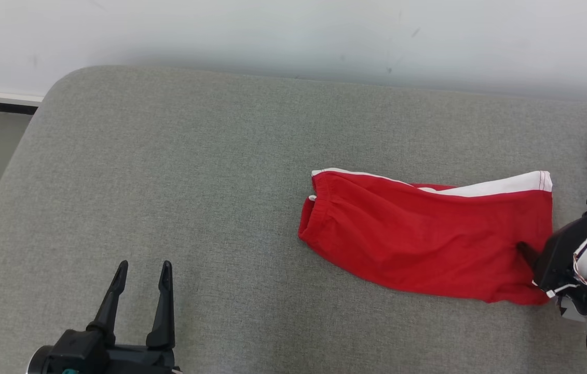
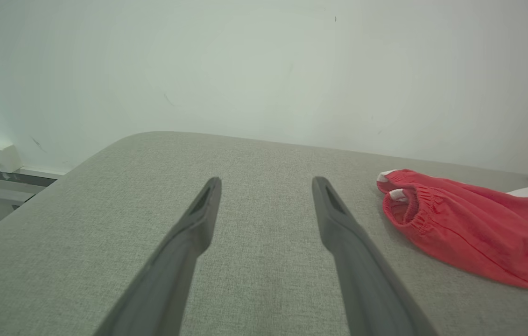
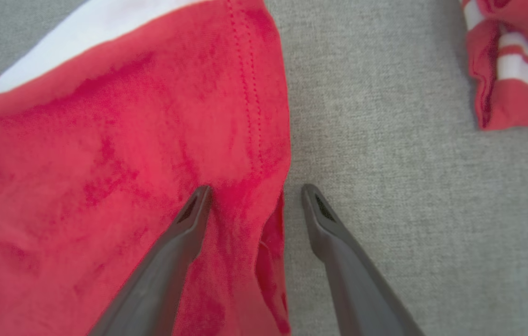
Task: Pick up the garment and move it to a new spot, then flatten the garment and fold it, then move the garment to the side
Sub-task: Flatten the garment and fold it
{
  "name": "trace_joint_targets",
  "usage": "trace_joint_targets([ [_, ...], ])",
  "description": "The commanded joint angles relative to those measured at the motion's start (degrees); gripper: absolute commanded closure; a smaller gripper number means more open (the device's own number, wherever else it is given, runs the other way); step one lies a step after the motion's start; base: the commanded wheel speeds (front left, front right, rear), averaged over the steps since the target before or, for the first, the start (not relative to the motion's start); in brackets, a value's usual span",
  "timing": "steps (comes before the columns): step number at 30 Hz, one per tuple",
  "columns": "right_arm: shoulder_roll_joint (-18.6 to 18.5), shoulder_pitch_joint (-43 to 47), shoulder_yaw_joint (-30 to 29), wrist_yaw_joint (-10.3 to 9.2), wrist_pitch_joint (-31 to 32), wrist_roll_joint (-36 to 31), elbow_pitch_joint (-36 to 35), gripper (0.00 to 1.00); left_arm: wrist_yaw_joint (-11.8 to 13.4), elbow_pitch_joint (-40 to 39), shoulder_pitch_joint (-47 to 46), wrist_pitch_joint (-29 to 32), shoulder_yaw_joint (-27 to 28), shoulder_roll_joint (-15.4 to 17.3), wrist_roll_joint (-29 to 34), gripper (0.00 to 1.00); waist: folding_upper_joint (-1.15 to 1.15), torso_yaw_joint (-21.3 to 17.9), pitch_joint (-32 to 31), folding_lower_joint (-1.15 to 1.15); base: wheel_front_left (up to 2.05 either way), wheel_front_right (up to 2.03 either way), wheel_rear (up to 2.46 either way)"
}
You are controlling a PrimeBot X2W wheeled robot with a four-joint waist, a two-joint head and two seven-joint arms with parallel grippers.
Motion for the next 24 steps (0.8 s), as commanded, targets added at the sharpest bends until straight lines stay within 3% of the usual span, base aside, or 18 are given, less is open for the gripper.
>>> trace_joint_targets([
  [1, 1.7, 0.8, 0.5, -0.13, 1.3, 0.0, 1.6, 0.18, 0.0, 0.3, -0.4, -0.2, -0.1, 0.4, 0.4, 0.0, 0.0, -0.1, 0.1, 0.0, 0.0, 0.0, 0.0],
  [2, 2.2, 0.5, 0.6, -0.04, 1.3, 0.0, 1.8, 0.75, 0.0, 0.3, -0.5, -0.2, -0.1, 0.5, 0.4, 0.0, 0.0, -0.1, 0.1, 0.0, 0.0, 0.0, 0.0],
  [3, 2.6, 0.2, 0.5, -0.02, 1.1, 0.3, 2.0, 1.0, 0.1, 0.4, -0.7, -0.1, -0.1, 0.6, 0.3, 0.0, 0.0, -0.2, 0.2, 0.0, 0.0, 0.0, 0.0],
  [14, -1.1, 0.1, 0.0, -0.16, -0.9, 1.8, 3.4, 1.0, 0.0, 1.7, 1.5, -0.2, 0.4, 1.9, 1.6, 0.0, 0.0, -2.0, -2.8, 0.0, 0.0, 0.0, 0.0],
  [24, -4.6, 3.1, 1.6, -0.16, -1.3, 6.2, -2.4, 1.0, 0.0, 0.7, 3.9, -0.2, 2.0, 1.7, 2.4, 0.0, 0.0, -3.6, -5.0, 0.0, 0.0, 0.0, 0.0],
])
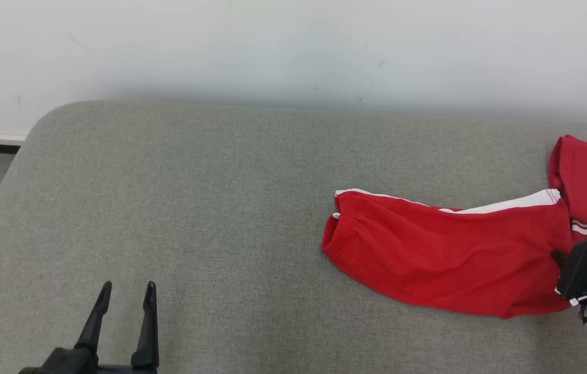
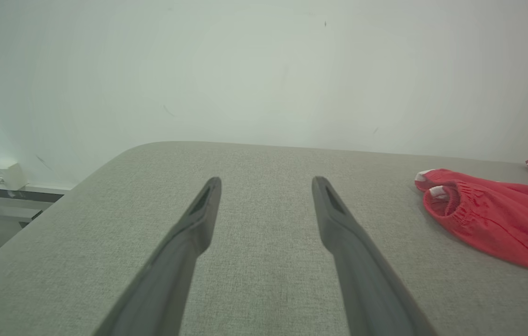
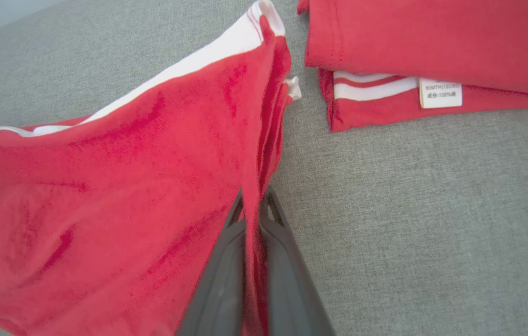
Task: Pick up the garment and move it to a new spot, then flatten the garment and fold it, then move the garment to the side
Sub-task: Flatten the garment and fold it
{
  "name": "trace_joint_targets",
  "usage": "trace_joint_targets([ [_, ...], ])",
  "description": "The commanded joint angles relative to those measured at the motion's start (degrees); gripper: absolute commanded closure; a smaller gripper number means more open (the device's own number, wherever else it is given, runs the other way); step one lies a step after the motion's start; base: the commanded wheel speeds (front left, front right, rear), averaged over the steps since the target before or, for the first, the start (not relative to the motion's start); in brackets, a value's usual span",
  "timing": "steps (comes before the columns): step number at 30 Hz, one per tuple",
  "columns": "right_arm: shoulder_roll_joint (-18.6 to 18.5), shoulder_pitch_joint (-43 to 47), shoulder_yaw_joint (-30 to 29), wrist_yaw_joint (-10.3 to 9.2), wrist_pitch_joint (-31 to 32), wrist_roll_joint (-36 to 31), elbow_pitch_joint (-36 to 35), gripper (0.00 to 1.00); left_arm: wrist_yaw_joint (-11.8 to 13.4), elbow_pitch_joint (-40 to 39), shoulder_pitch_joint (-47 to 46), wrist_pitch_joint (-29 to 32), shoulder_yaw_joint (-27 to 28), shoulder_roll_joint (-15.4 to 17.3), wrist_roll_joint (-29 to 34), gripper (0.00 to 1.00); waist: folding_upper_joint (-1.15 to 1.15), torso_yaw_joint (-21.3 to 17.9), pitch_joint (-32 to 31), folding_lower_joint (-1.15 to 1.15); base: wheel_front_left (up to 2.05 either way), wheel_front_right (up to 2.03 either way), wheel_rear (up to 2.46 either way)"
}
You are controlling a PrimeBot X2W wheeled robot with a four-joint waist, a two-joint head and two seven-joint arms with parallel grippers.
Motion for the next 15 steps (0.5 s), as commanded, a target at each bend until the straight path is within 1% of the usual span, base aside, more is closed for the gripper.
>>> trace_joint_targets([
  [1, -0.4, 1.0, 0.3, -0.17, -0.3, 1.2, -1.4, 1.0, 0.1, -0.4, 1.6, -0.2, 0.3, -0.4, 0.8, 0.0, 0.0, -0.6, -0.6, 0.0, 0.0, 0.0, 0.0],
  [8, 2.3, 2.9, 3.8, -0.17, -0.3, 4.3, -12.0, 1.0, 0.0, -1.0, 2.0, -0.2, 0.9, -0.8, 1.2, 0.0, 0.0, -1.4, -0.8, 0.0, 0.0, 0.0, 0.0],
  [11, 4.0, 3.4, 5.9, -0.17, 0.2, 5.5, -17.1, 1.0, 0.1, -1.0, 1.7, -0.2, 0.8, -0.5, 1.1, 0.0, 0.0, -1.6, -0.7, 0.0, 0.0, 0.0, 0.0],
  [15, 6.4, 3.9, 7.9, -0.17, 1.3, 6.5, -21.5, 1.0, 0.1, -1.3, 1.4, -0.2, 0.6, -0.8, 1.5, 0.0, 0.0, -1.7, -0.5, 0.0, 0.0, 0.0, 0.0],
])
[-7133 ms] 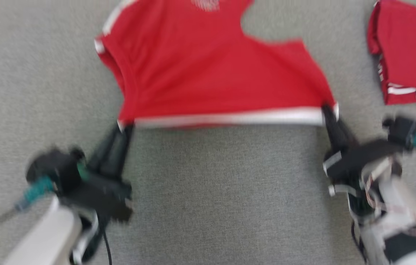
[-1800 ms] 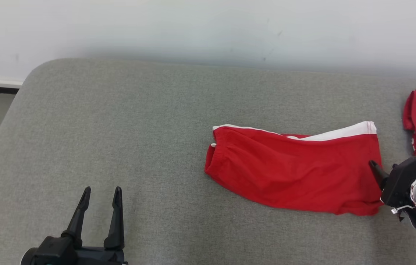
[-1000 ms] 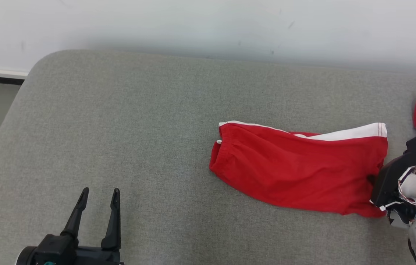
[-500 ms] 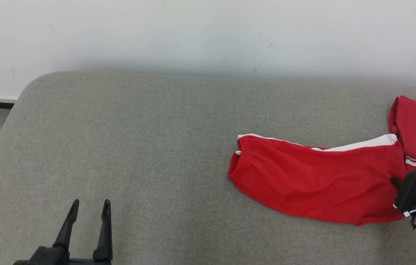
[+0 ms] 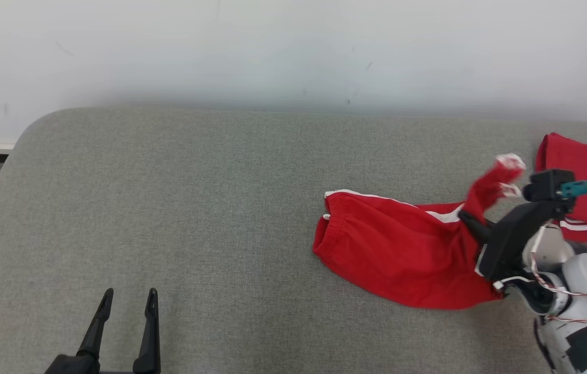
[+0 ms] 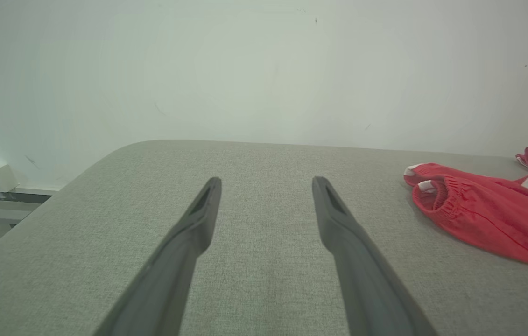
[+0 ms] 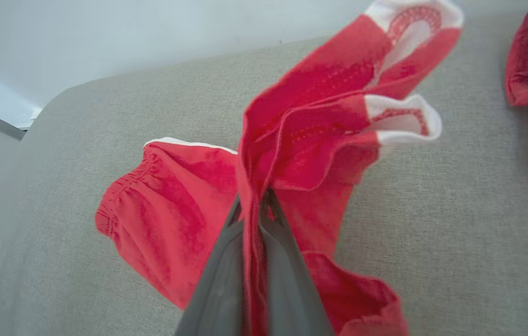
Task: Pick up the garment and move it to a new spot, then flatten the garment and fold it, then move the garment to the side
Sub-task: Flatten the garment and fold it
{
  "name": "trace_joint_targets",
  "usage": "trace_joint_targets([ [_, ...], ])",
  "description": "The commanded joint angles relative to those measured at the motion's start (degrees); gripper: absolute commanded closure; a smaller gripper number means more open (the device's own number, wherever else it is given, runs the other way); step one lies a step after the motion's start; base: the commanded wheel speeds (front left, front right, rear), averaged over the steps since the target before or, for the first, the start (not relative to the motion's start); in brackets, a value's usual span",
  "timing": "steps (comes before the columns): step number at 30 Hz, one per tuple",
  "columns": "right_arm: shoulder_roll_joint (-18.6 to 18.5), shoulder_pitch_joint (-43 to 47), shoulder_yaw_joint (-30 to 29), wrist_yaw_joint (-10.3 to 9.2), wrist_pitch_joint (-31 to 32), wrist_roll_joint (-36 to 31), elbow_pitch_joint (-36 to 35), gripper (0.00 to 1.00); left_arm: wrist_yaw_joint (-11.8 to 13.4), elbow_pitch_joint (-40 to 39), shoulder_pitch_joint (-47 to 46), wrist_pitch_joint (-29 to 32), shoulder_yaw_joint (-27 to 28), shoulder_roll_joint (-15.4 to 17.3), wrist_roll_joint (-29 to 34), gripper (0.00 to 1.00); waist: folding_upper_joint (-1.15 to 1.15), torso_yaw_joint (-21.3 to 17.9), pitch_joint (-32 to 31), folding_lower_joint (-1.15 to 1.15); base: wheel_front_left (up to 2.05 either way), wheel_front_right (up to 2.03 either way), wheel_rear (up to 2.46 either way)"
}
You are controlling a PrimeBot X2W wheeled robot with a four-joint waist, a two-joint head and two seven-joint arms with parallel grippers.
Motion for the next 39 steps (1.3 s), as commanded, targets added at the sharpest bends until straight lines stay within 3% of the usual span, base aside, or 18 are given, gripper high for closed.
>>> trace_joint_targets([
  [1, 1.2, 0.7, 0.6, -0.16, 0.4, 0.4, -1.2, 1.0, 0.1, -0.3, -0.4, -0.2, -0.1, -0.1, 0.4, 0.0, 0.0, 0.1, 0.2, 0.0, 0.0, 0.0, 0.0],
  [10, 7.5, -1.8, 2.6, -0.16, 1.0, -1.0, -1.2, 1.0, 0.1, -0.2, -1.2, -0.2, -1.2, -0.7, 0.2, 0.0, 0.0, 1.3, 1.1, 0.0, 0.0, 0.0, 0.0],
  [23, 14.7, -7.6, 1.3, -0.15, -4.2, -5.8, 11.9, 1.0, 0.0, 0.8, -3.5, -0.2, -2.9, -1.3, -0.6, 0.0, 0.0, 4.4, 2.8, 0.0, 0.0, 0.0, 0.0],
  [25, 15.1, -8.2, 2.3, -0.15, -5.4, -6.4, 13.4, 0.39, 0.1, 0.9, -3.5, -0.2, -3.1, -1.4, -0.6, 0.0, 0.0, 4.6, 2.8, 0.0, 0.0, 0.0, 0.0],
  [26, 15.1, -8.4, 2.6, -0.15, -6.1, -6.4, 13.8, 0.0, 0.0, 0.9, -3.4, -0.2, -3.2, -1.4, -0.6, 0.0, 0.0, 4.7, 2.9, 0.0, 0.0, 0.0, 0.0],
  [33, 12.2, -7.4, 3.8, -0.15, -14.5, -4.2, 10.1, 0.0, 0.1, 1.2, -3.4, -0.2, -2.5, -0.9, -0.9, 0.0, 0.0, 3.8, 2.7, 0.0, 0.0, 0.0, 0.0],
  [39, 5.6, -1.8, 3.0, -0.15, -24.5, -3.6, 3.1, 0.0, 0.1, 0.7, -3.0, -0.2, -1.6, -0.4, -0.8, 0.0, 0.0, 2.1, 2.4, 0.0, 0.0, 0.0, 0.0],
])
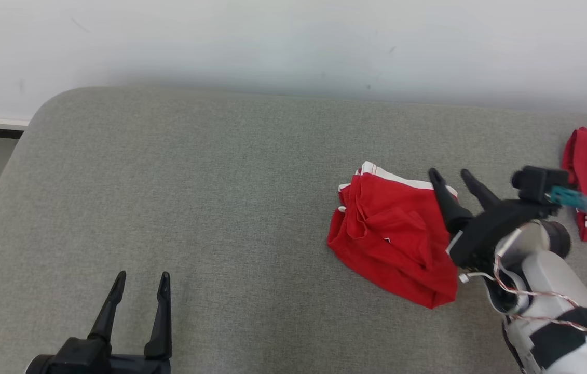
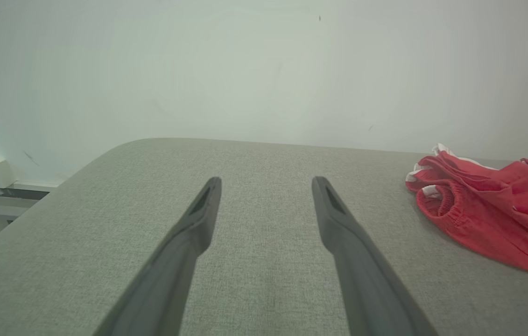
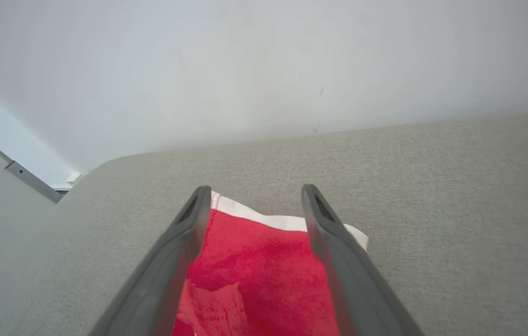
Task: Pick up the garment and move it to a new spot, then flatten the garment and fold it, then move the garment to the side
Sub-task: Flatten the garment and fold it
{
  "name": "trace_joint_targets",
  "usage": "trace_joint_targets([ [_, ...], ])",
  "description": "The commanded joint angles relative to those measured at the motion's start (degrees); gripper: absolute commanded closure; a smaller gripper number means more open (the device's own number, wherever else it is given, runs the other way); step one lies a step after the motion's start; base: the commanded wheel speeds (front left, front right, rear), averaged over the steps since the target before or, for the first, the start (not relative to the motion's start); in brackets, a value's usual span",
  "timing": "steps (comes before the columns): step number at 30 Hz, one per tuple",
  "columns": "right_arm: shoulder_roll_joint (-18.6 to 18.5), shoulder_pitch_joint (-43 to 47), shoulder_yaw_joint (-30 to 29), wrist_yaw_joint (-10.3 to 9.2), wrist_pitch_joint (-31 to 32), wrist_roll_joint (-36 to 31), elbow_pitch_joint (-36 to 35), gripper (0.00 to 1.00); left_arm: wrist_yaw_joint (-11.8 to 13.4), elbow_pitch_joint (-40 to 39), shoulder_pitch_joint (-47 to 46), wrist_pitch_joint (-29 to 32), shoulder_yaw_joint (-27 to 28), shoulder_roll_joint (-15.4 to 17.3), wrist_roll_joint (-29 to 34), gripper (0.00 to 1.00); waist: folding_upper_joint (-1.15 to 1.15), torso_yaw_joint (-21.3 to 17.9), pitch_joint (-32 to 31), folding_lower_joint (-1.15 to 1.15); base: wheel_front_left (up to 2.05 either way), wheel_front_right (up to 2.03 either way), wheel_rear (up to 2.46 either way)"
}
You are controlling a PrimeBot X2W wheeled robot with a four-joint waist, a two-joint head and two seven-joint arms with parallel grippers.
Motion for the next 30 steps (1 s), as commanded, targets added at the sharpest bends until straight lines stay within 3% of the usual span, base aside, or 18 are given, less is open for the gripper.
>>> trace_joint_targets([
  [1, -1.1, 1.9, 0.1, -0.14, -1.4, -0.5, -0.8, 0.0, 0.1, -0.2, 0.2, -0.2, 0.4, 0.3, -0.4, 0.0, 0.0, -0.6, -0.1, 0.0, 0.0, 0.0, 0.0],
  [5, -3.4, 6.5, -1.0, -0.14, -5.5, -1.0, -3.2, 0.0, 0.1, -0.5, 0.3, -0.2, 0.5, 0.6, -0.5, 0.0, 0.0, -1.1, 0.0, 0.0, 0.0, 0.0, 0.0],
  [10, -3.7, 10.2, -2.8, -0.15, -9.9, -2.0, -4.3, 0.0, 0.1, -0.9, 0.3, -0.2, 0.6, 1.0, -0.5, 0.0, 0.0, -1.6, 0.4, 0.0, 0.0, 0.0, 0.0],
  [13, -3.7, 11.2, -3.0, -0.14, -11.5, -3.1, -4.0, 1.0, 0.1, -1.0, 0.0, -0.2, 0.6, 1.3, -0.6, 0.0, 0.0, -1.7, 0.9, 0.0, 0.0, 0.0, 0.0],
  [18, -4.1, 9.1, -2.0, -0.15, -12.6, -5.6, -0.7, 1.0, 0.1, -0.7, -1.2, -0.2, 0.0, 1.5, -0.6, 0.0, 0.0, -1.1, 1.6, 0.0, 0.0, 0.0, 0.0],
  [23, -4.3, 5.7, 2.6, -0.15, -13.4, -8.3, 4.5, 1.0, 0.1, -0.4, -1.7, -0.2, -1.0, 1.7, -0.9, 0.0, 0.0, 0.0, 2.3, 0.0, 0.0, 0.0, 0.0],
  [30, -1.5, 1.6, 8.4, -0.15, -16.4, -9.5, 13.0, 1.0, 0.1, 0.5, -2.8, -0.2, -1.9, 1.7, -1.2, 0.0, 0.0, 2.3, 2.7, 0.0, 0.0, 0.0, 0.0],
])
